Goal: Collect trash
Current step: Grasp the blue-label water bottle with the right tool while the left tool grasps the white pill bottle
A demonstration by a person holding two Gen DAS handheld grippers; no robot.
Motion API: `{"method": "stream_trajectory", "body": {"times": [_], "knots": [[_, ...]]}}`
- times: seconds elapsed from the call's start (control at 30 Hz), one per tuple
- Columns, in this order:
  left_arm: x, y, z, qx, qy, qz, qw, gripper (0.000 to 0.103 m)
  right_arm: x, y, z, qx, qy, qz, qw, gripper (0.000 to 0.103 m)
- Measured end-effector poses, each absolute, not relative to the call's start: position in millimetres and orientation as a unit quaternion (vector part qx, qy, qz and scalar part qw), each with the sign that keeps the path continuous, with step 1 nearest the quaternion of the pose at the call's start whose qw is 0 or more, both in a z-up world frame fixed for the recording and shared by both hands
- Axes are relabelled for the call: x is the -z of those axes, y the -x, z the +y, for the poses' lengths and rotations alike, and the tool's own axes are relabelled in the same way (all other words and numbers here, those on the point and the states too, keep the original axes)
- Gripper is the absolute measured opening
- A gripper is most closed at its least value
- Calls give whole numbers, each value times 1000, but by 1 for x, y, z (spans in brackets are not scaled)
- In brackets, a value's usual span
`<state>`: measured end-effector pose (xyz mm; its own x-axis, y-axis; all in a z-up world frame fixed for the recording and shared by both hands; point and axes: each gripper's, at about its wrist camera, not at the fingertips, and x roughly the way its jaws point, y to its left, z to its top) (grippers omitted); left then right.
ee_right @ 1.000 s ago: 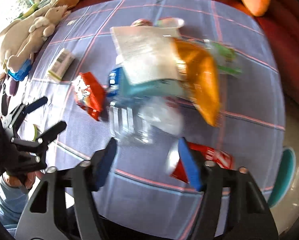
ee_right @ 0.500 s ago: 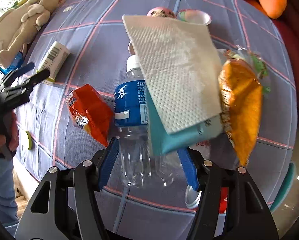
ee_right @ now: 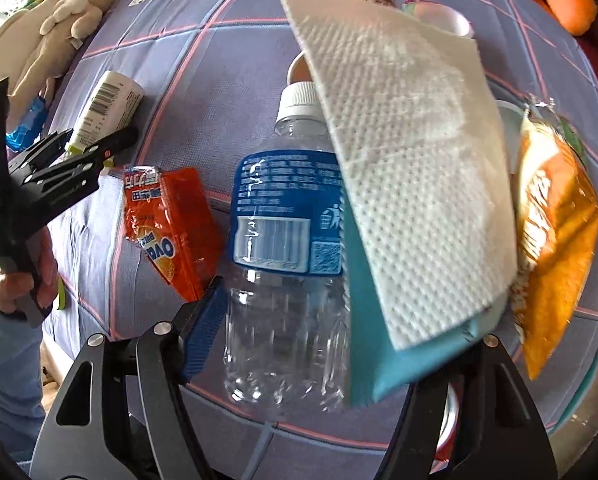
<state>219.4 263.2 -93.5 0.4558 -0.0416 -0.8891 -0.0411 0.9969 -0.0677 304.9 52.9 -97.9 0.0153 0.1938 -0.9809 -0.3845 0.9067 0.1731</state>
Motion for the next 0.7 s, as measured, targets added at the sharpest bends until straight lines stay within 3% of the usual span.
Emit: {"method": "stream_trajectory", "body": {"times": [0.47, 0.57, 0.7], "knots": [[95, -197, 223, 38, 7, 532, 846, 57, 84, -307, 42, -212, 35, 670, 710, 65], [95, -197, 221, 32, 8, 527, 849, 51, 95, -311, 50, -209, 35, 673, 709, 66], [90, -185, 221, 30, 22, 525, 850, 51, 101, -311, 49, -213, 21, 663, 718, 62]]}}
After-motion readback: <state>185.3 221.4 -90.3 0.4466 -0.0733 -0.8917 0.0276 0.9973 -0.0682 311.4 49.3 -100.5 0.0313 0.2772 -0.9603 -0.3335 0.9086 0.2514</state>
